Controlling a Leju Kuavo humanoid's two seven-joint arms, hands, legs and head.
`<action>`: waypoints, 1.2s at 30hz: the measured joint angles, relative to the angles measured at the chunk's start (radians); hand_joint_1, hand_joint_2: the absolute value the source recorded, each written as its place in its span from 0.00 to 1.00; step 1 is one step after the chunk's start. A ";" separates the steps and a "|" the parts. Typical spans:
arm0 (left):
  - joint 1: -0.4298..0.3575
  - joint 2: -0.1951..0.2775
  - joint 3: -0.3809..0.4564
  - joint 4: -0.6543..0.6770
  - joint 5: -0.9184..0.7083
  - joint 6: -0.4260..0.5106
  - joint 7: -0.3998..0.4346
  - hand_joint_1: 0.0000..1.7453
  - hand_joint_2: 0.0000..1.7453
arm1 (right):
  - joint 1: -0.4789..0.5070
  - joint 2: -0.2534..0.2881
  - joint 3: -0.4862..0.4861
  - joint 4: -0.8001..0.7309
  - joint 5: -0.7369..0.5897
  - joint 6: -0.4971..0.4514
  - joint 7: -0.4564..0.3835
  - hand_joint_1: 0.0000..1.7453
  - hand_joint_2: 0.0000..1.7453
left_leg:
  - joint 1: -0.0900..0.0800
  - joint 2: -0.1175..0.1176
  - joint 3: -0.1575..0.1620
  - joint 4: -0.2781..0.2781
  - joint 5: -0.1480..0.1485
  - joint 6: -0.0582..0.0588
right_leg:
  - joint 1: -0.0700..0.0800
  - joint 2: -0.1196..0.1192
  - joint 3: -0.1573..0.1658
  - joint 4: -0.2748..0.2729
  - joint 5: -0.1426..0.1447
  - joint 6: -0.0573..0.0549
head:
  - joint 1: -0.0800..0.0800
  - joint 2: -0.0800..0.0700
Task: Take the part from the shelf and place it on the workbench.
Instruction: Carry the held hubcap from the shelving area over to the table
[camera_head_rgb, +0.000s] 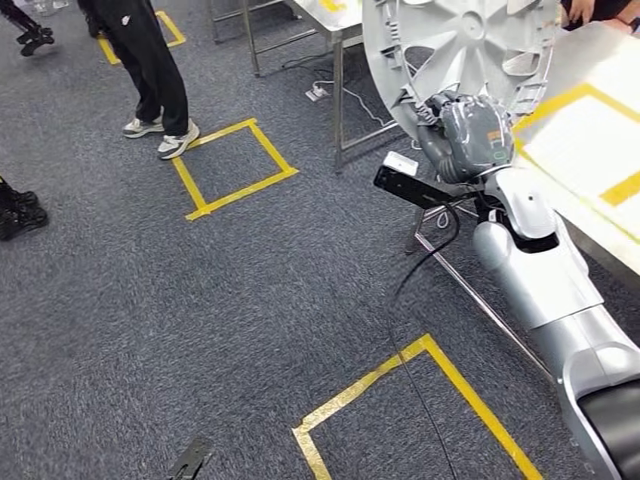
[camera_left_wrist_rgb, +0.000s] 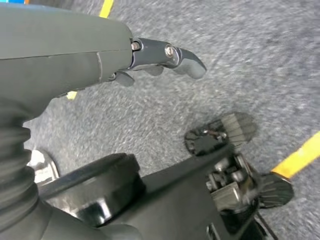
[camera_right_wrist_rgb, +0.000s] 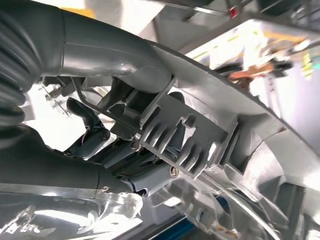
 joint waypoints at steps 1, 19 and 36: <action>-0.001 0.000 0.000 0.000 0.000 0.000 0.001 0.00 1.00 | -0.001 0.001 0.000 0.000 0.000 0.000 0.001 1.00 1.00 | 0.002 -0.025 -0.026 0.053 -0.028 -0.003 | -0.002 0.011 0.000 -0.001 0.001 -0.005 | -0.002 0.000; -0.004 0.001 0.000 0.000 -0.001 -0.001 0.009 0.00 1.00 | -0.014 -0.001 0.006 0.016 0.004 0.005 -0.001 1.00 1.00 | 0.007 -0.053 0.001 -0.054 0.061 0.043 | -0.004 0.022 -0.134 0.244 -0.107 0.038 | -0.001 0.000; 0.007 0.003 0.003 0.000 0.000 0.000 0.008 0.00 1.00 | -0.028 -0.002 0.011 0.015 0.006 0.015 0.005 1.00 1.00 | 0.005 -0.061 -0.122 0.220 -0.061 -0.004 | -0.006 0.070 0.014 -0.011 0.003 -0.007 | -0.012 0.000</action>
